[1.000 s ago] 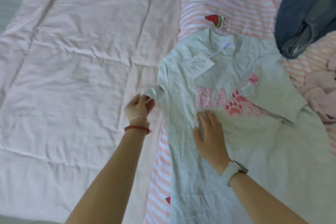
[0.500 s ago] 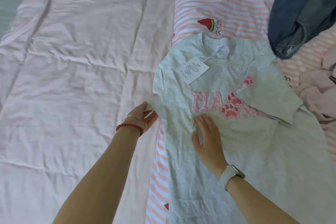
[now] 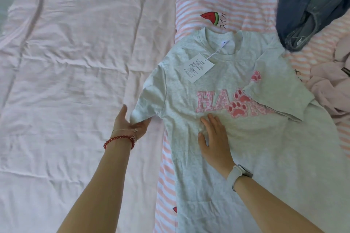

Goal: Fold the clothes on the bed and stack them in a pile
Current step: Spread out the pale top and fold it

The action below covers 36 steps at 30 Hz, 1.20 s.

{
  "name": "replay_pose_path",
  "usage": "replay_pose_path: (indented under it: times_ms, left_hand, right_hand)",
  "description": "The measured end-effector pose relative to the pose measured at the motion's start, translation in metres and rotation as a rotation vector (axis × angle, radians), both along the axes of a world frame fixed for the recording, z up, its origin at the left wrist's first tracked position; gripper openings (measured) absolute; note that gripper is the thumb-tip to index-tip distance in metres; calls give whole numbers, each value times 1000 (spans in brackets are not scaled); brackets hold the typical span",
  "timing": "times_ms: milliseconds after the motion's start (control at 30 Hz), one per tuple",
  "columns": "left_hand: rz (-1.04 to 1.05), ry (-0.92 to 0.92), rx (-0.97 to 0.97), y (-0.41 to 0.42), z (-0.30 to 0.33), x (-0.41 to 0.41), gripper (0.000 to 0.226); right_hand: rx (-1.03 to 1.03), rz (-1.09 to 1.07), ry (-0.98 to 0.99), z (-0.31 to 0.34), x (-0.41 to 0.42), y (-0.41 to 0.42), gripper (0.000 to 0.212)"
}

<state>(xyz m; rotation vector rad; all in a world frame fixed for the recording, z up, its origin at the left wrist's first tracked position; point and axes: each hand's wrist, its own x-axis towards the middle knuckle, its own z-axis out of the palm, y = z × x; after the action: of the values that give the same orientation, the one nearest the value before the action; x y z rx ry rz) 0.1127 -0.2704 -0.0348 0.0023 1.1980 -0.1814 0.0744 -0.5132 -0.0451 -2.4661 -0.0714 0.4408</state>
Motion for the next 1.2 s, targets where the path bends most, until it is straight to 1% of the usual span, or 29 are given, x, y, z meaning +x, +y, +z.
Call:
replay_pose_path:
  times_ms: [67, 133, 200, 233, 267, 300, 333, 400, 433, 467, 500, 533, 567, 600, 633, 667, 700, 733, 767, 833, 867, 933, 1000, 1067, 1100, 1167, 1200]
  left_hand:
    - [-187, 27, -60, 1, 4, 8, 50]
    - [-276, -19, -97, 0, 10, 14, 43]
    - [-316, -73, -58, -5, 19, 19, 31]
    - [-322, -82, 6, -9, 23, 22, 23]
    - [-337, -74, 134, -10, 24, 25, 15]
    - [-390, -35, 331, -9, 22, 28, 12]
    - [-504, 59, 591, -7, 21, 30, 15]
    - [-779, 310, 1144, -2, 16, 31, 28]
    - [-809, 400, 1350, -1, 16, 31, 29]
    - [-767, 414, 1499, -7, 22, 32, 25]
    - [-725, 337, 1649, -17, 29, 32, 19]
    - [-736, 152, 1776, -34, 37, 34, 13]
    - [-802, -137, 1848, -54, 45, 34, 13]
    - [-920, -481, 1839, -75, 52, 34, 19]
    - [-1093, -786, 1777, -96, 55, 31, 25]
    - [-1227, -996, 1746, -110, 57, 28, 26]
    - [-1265, -1099, 1741, -118, 56, 27, 23]
    - [-1210, -1093, 1728, -122, 54, 26, 20]
    - [-1101, -1022, 1689, -120, 52, 27, 18]
    - [-903, -792, 1691, -107, 41, 32, 16]
    - [-875, -671, 1726, -98, 34, 37, 18]
    - [-933, -508, 1762, -78, 16, 51, 22]
    - [-1068, -450, 1760, -63, 1, 68, 27]
    - [-1213, -475, 1801, -56, -10, 89, 35]
    - [-1271, -513, 1832, -56, -13, 102, 39]
    - [-1327, -565, 1856, -58, -17, 127, 43]
    - [-1335, -567, 1817, -60, -17, 138, 44]
  right_hand:
    - [-5, 3, -1, -1, 0, 0, 46]
    - [-5, 6, 1, -1, -1, -1, 46]
    - [0, 6, 9, 0, 0, -1, 46]
    - [5, 5, 18, 0, 0, -1, 46]
    - [12, 4, 28, 1, 1, -2, 46]
    - [22, 3, 35, 1, 1, -2, 46]
    - [34, 2, 39, 2, 1, -3, 46]
    - [69, -16, 56, 3, 2, -4, 45]
    - [108, -43, 72, 3, 3, -5, 43]
    - [171, -88, 98, 4, 3, -6, 40]
    - [260, -156, 133, 7, 5, -7, 36]
    - [361, -251, 174, 10, 8, -8, 31]
    - [458, -362, 212, 13, 11, -10, 27]
    - [545, -477, 229, 17, 15, -13, 24]
    - [619, -587, 225, 20, 20, -16, 21]
    - [668, -682, 213, 23, 26, -20, 21]
    - [696, -753, 212, 26, 31, -23, 22]
    - [690, -788, 220, 27, 35, -25, 23]
    - [657, -786, 228, 27, 38, -26, 22]
    - [589, -731, 249, 22, 44, -26, 17]
    - [568, -700, 261, 20, 48, -24, 19]
    - [542, -642, 265, 18, 59, -17, 22]
    - [468, -561, 223, 18, 71, -8, 24]
    - [395, -501, 204, 17, 82, 3, 32]
    - [392, -495, 213, 16, 86, 9, 33]
    - [423, -553, 239, 13, 91, 18, 30]
    - [433, -589, 239, 13, 92, 21, 26]
